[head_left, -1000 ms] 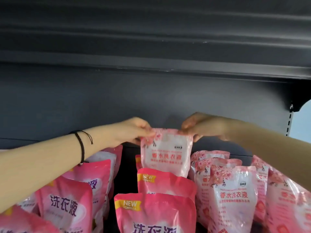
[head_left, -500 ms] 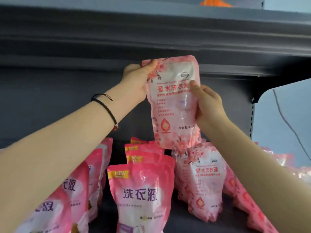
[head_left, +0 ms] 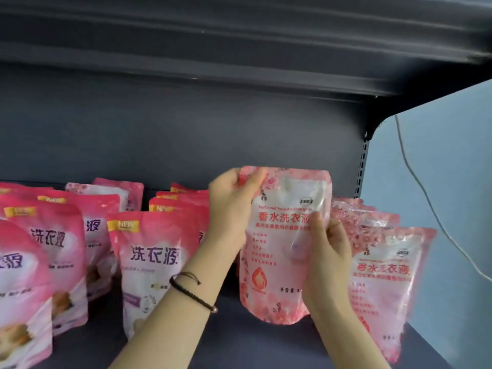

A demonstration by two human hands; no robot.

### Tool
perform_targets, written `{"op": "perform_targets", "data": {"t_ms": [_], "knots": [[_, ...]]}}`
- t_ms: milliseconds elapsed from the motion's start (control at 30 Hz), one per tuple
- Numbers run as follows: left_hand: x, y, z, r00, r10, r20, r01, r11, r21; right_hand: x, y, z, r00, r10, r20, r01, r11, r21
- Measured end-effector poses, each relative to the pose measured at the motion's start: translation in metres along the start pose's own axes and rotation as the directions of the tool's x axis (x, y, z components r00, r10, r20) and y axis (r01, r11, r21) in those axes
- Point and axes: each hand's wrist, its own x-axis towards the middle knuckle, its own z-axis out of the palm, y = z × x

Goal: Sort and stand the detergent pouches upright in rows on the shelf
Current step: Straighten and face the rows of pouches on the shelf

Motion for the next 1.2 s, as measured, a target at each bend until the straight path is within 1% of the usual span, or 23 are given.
{"op": "perform_targets", "data": {"t_ms": [133, 267, 400, 500, 567, 667, 767, 867, 933, 1000, 1067, 1133, 1167, 1200], "knots": [[-0.019, -0.027, -0.005, 0.997, 0.005, -0.082, -0.001, 0.999, 0.052, -0.001, 0.030, -0.013, 1.000, 0.019, -0.008, -0.020, 0.994, -0.104], [-0.029, -0.046, -0.009, 0.998, 0.018, -0.060, -0.010, 0.992, 0.126, -0.002, 0.053, -0.018, 0.998, 0.063, -0.019, -0.065, 0.985, -0.162], [-0.037, -0.060, -0.016, 0.996, -0.016, -0.083, 0.025, 0.993, 0.112, -0.004, 0.061, -0.021, 0.999, 0.046, 0.003, -0.044, 0.982, -0.186], [-0.040, -0.061, -0.019, 0.999, -0.015, -0.044, 0.021, 0.991, 0.136, -0.004, 0.065, -0.024, 0.999, 0.028, 0.026, -0.021, 0.973, -0.231], [-0.051, -0.066, -0.023, 0.997, -0.074, -0.032, 0.078, 0.985, 0.152, -0.009, 0.071, -0.031, 0.997, 0.063, 0.047, -0.048, 0.962, -0.269], [-0.076, -0.086, -0.032, 0.980, -0.188, -0.071, 0.197, 0.965, 0.170, -0.020, 0.078, -0.037, 0.983, 0.167, 0.073, -0.148, 0.964, -0.220], [-0.091, -0.101, -0.031, 0.956, -0.285, -0.063, 0.290, 0.954, 0.074, -0.025, 0.081, -0.036, 0.974, 0.201, 0.106, -0.175, 0.961, -0.212], [-0.089, -0.107, -0.027, 0.948, -0.306, -0.089, 0.314, 0.945, 0.095, -0.020, 0.083, -0.039, 0.970, 0.217, 0.105, -0.189, 0.954, -0.231], [-0.084, -0.110, -0.028, 0.945, -0.315, -0.086, 0.324, 0.938, 0.127, -0.017, 0.082, -0.041, 0.966, 0.221, 0.134, -0.186, 0.954, -0.236], [-0.083, -0.110, -0.033, 0.949, -0.314, -0.045, 0.316, 0.930, 0.186, -0.016, 0.080, -0.044, 0.966, 0.193, 0.169, -0.142, 0.950, -0.277], [-0.082, -0.107, -0.039, 0.962, -0.274, 0.003, 0.261, 0.921, 0.288, -0.014, 0.072, -0.046, 0.975, 0.088, 0.203, -0.022, 0.951, -0.307], [-0.077, -0.101, -0.044, 0.989, -0.143, 0.049, 0.109, 0.900, 0.421, -0.013, 0.055, -0.047, 0.959, -0.084, 0.271, 0.181, 0.916, -0.359], [-0.073, -0.093, -0.043, 0.994, -0.068, 0.080, 0.022, 0.881, 0.472, -0.011, 0.044, -0.046, 0.934, -0.162, 0.318, 0.287, 0.869, -0.402], [-0.070, -0.084, -0.040, 0.993, 0.003, 0.117, -0.061, 0.866, 0.496, -0.009, 0.032, -0.043, 0.898, -0.225, 0.378, 0.391, 0.802, -0.452]]}}
